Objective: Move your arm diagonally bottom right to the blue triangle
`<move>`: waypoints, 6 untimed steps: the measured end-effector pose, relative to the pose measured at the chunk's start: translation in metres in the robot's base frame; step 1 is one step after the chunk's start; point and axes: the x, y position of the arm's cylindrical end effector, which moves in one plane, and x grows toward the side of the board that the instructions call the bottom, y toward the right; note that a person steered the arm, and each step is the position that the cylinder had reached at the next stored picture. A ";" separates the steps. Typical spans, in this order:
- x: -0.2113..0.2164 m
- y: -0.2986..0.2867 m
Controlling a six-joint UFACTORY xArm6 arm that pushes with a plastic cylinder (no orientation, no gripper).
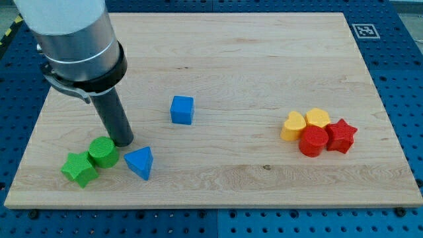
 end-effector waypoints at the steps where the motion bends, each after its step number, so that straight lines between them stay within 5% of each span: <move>1: 0.001 0.000; 2: 0.002 0.009; 4: 0.011 0.140; 6: 0.095 0.099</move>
